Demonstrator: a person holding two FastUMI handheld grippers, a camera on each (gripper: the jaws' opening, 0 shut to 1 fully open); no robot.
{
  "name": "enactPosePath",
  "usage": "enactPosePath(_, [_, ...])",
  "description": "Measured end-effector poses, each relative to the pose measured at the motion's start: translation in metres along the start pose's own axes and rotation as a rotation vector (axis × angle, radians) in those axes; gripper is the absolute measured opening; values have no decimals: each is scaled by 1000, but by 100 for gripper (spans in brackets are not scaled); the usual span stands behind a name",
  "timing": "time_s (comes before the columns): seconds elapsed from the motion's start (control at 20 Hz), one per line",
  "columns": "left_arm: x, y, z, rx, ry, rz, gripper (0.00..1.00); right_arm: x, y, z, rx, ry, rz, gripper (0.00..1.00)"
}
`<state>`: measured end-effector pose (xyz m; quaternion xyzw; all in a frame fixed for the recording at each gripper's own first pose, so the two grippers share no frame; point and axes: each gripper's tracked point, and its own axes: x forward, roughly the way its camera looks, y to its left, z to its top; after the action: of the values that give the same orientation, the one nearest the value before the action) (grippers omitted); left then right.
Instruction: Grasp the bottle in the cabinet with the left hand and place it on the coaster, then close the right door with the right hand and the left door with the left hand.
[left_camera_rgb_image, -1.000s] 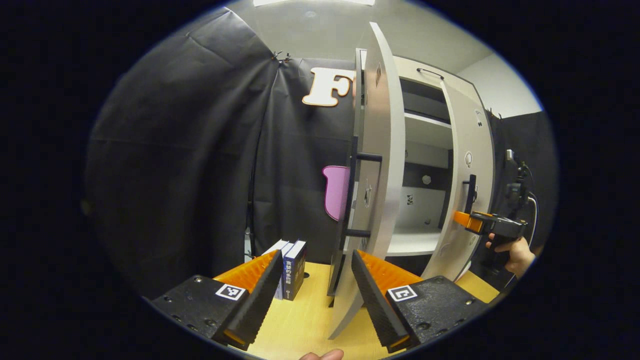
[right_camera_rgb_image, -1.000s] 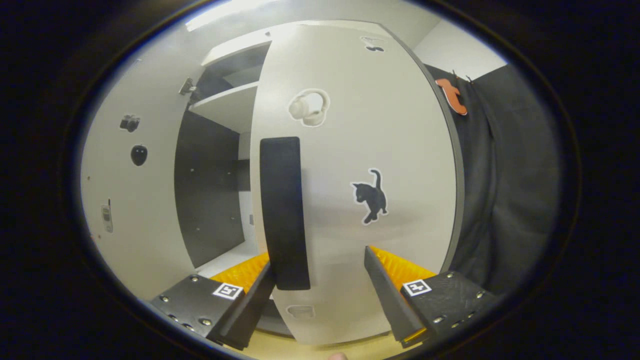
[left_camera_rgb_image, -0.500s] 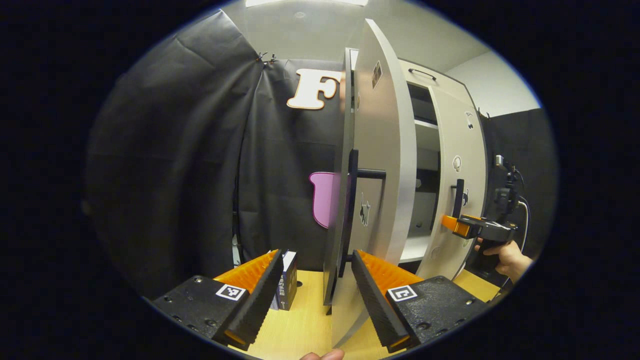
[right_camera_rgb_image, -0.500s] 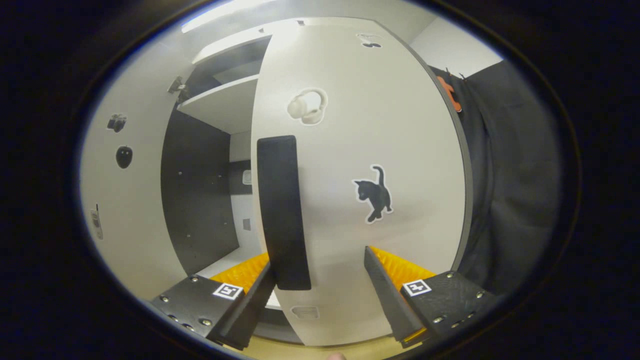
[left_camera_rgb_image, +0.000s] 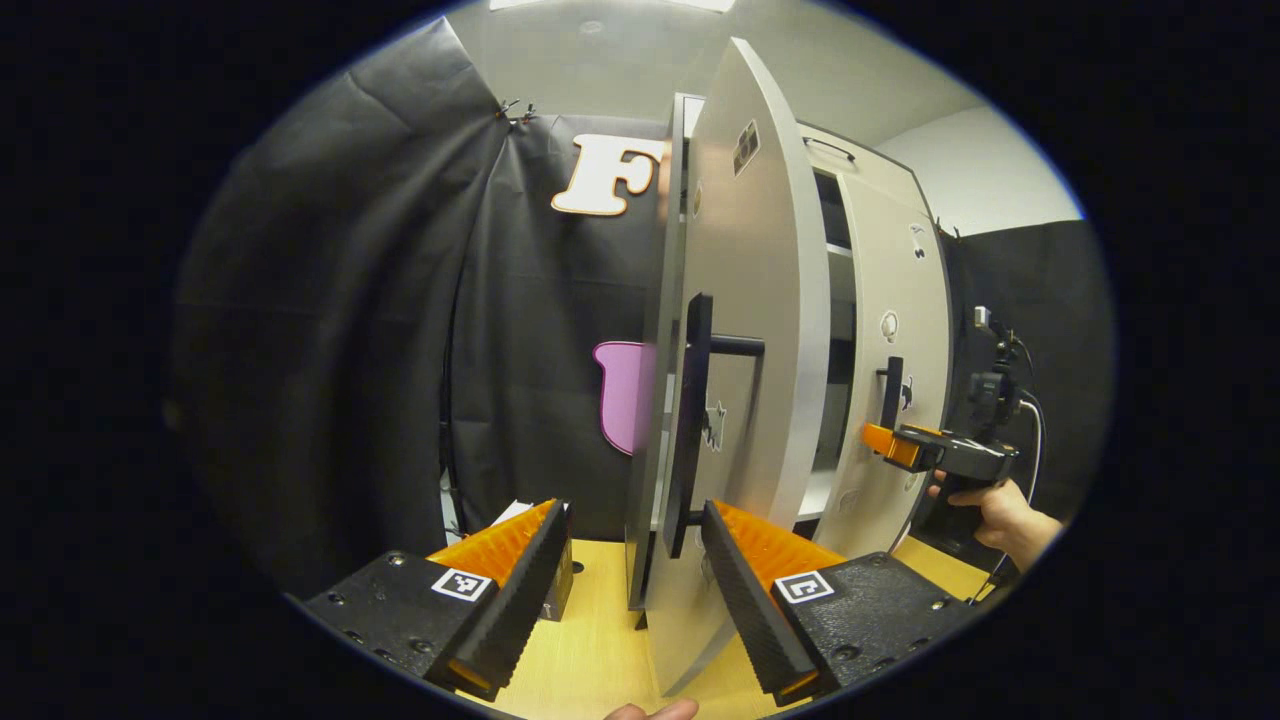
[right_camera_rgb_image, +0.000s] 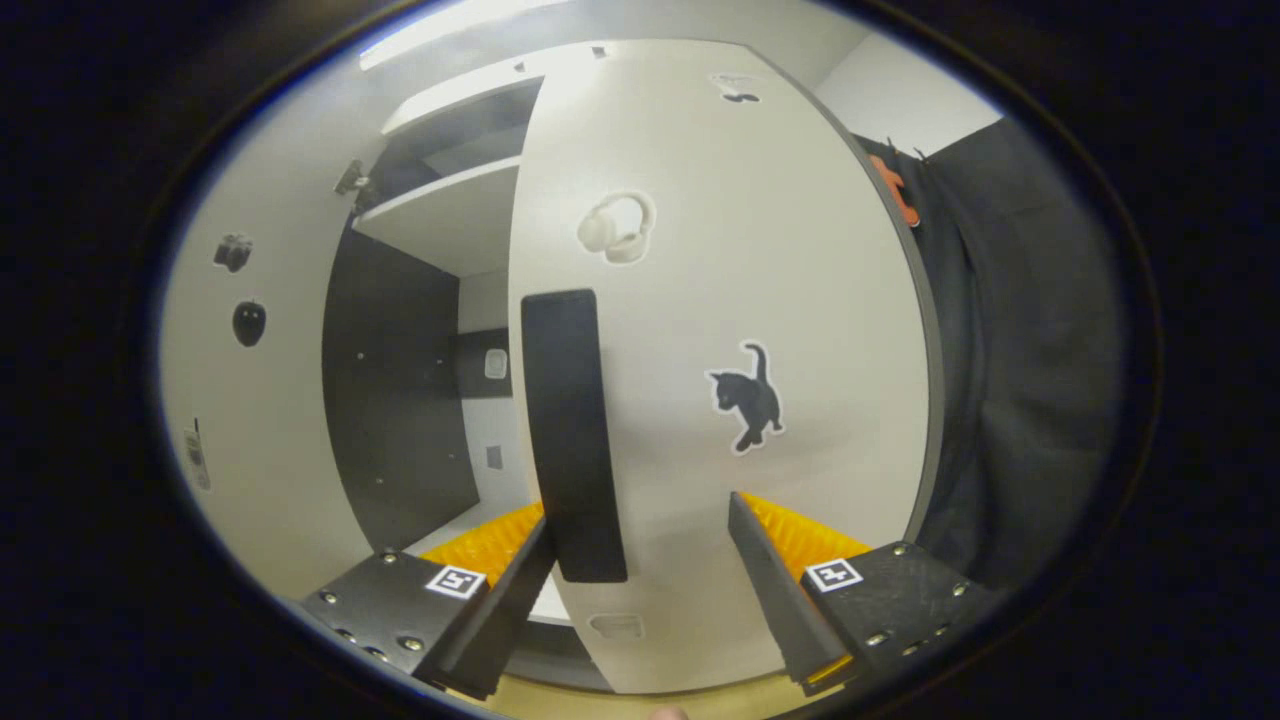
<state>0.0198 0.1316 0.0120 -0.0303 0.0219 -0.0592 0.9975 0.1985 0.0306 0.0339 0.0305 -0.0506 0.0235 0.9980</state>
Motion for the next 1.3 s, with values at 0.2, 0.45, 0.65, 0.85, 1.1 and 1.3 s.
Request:
enactPosePath(0.2, [1,-10,-1,10,4,-18,88,-4,-1,-2,8,21,22,100])
enactPosePath(0.45, [9,-40,-3,4,12,-78,88,-22,-2,-7,-11,35,37,100])
enactPosePath(0.65, [17,-73,-6,-10,18,-123,88,-48,-15,-11,-8,58,47,100])
enactPosePath(0.85, [29,-97,-6,2,-19,-112,87,-74,-36,-8,-12,61,34,100])
enactPosePath(1.1, [50,-129,-14,-44,5,-158,88,-98,-49,-7,3,71,34,100])
enactPosePath(1.3, [79,-158,-15,-22,-6,-169,88,-113,-56,-12,20,88,34,100])
